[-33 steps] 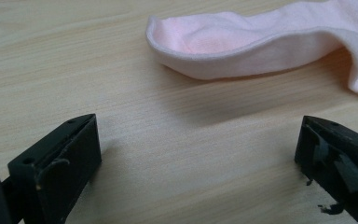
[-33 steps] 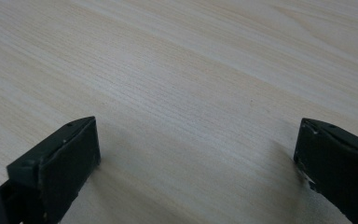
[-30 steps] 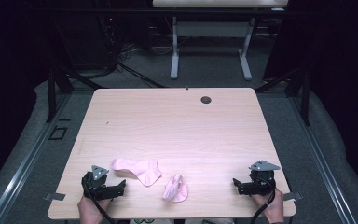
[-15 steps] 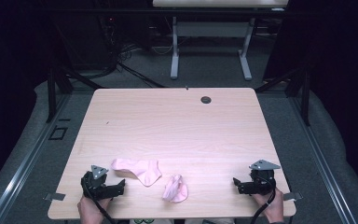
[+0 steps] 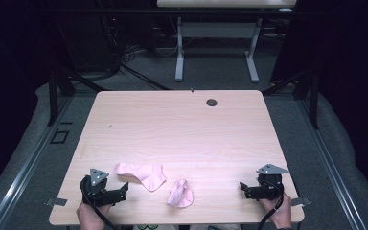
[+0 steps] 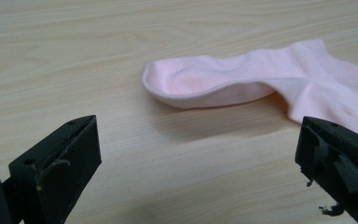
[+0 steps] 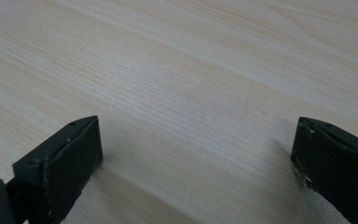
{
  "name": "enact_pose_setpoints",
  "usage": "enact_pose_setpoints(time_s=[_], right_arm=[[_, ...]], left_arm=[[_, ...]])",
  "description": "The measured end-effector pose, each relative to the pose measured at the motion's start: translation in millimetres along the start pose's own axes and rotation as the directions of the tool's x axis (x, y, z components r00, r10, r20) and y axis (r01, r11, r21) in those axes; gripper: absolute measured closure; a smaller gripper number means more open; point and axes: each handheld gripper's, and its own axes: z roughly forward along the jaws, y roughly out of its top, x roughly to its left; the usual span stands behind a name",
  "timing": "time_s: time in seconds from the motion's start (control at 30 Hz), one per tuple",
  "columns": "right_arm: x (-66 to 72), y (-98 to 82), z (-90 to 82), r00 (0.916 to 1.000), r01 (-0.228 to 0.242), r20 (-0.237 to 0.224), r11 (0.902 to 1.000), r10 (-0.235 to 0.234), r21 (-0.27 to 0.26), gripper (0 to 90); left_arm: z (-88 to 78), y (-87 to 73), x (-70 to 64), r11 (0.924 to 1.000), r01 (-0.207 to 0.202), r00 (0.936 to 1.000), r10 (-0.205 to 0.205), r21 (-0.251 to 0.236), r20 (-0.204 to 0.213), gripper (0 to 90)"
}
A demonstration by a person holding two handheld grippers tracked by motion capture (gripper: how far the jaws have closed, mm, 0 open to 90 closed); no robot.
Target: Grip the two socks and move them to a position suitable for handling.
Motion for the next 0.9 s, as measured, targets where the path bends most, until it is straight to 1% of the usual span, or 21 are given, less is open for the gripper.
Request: enact_pose_setpoints(time_s=[0.1,0.13,0.2,0.23,0.3,0.37,0.43,0.47,0.53,0.6,0.63,0.67,0.7,0.77,0.83,0.9], right_arm=[[0.5,0.1,0.1,1.0,-0.001,0.003,1.0,0.001,-0.001,0.6],[1.3,0.1,0.0,0.9999,-0.007,0.012,1.0,0.007,0.0,0.0],[1.5,0.6,-0.7,0.9999,-0.002,0.015,1.0,0.002,0.009,0.0],[1.9,0.5,-0.3,0.9998,-0.007,0.021,0.9999,0.007,0.008,0.0],[2.3,1.0,-0.2,0.9999,-0.009,0.013,0.9999,0.009,0.01,0.0],[2.8,0.8,-0.4,0.9998,-0.008,0.02,0.9999,0.008,0.01,0.0],[2.8,0.8,-0.3,0.9998,-0.011,0.019,0.9999,0.011,0.009,0.0],[2.8,0.7,-0.2,0.9998,-0.012,0.018,0.9999,0.012,0.008,0.0],[2.5,0.7,-0.1,0.9998,-0.013,0.014,0.9999,0.013,0.009,0.0],[2.1,0.8,0.0,0.9998,-0.016,0.011,0.9998,0.016,0.011,0.0],[1.8,0.8,0.1,0.9998,-0.017,0.008,0.9998,0.016,0.011,0.0],[1.8,0.8,0.1,0.9998,-0.018,0.008,0.9998,0.018,0.011,0.0],[1.7,0.7,0.1,0.9998,-0.018,0.009,0.9998,0.018,0.01,0.0],[1.5,0.5,-0.1,0.9998,-0.016,0.011,0.9998,0.015,0.008,0.3],[1.3,0.5,-0.4,0.9998,-0.014,0.011,0.9999,0.014,0.01,0.5],[1.3,0.3,-0.2,0.9998,-0.017,0.011,0.9998,0.017,0.006,0.8]], left_arm=[[-0.4,1.7,-3.2,0.9999,-0.005,1.0,0.005,-0.009,0.007,0.1],[-2.0,3.9,-8.5,0.9999,-0.015,0.9997,0.016,-0.008,0.021,0.1],[-3.8,5.5,-13.8,0.9995,-0.03,0.9989,0.03,-0.007,0.036,0.1],[-4.5,6.5,-17.0,0.9992,-0.04,0.9982,0.041,-0.006,0.044,0.1],[-4.7,8.2,-23.3,0.9986,-0.052,0.9969,0.052,-0.007,0.058,0.1],[-4.5,9.9,-28.2,0.9978,-0.067,0.9951,0.067,-0.006,0.072,0.1],[-3.5,11.7,-32.9,0.9971,-0.076,0.9939,0.076,-0.006,0.079,0.1],[-2.5,13.1,-34.4,0.9963,-0.086,0.9928,0.086,-0.001,0.084,0.1],[0.4,16.6,-38.5,0.9955,-0.094,0.9918,0.094,-0.004,0.087,0.1],[3.4,22.5,-42.4,0.9934,-0.115,0.9891,0.114,-0.001,0.092,0.1],[5.8,25.7,-45.1,0.9928,-0.12,0.9885,0.12,-0.006,0.092,0.1],[5.8,25.7,-45.1,0.9928,-0.12,0.9885,0.12,-0.006,0.092,0.2],[10.7,32.4,-49.0,0.9902,-0.139,0.9856,0.139,-0.004,0.097,0.2],[16.4,38.7,-51.6,0.9886,-0.151,0.9838,0.15,-0.004,0.098,0.2],[23.3,42.9,-52.2,0.9882,-0.152,0.9839,0.15,0.014,0.097,0.2],[30.5,44.8,-51.0,0.9869,-0.154,0.9837,0.148,0.048,0.102,0.3]])
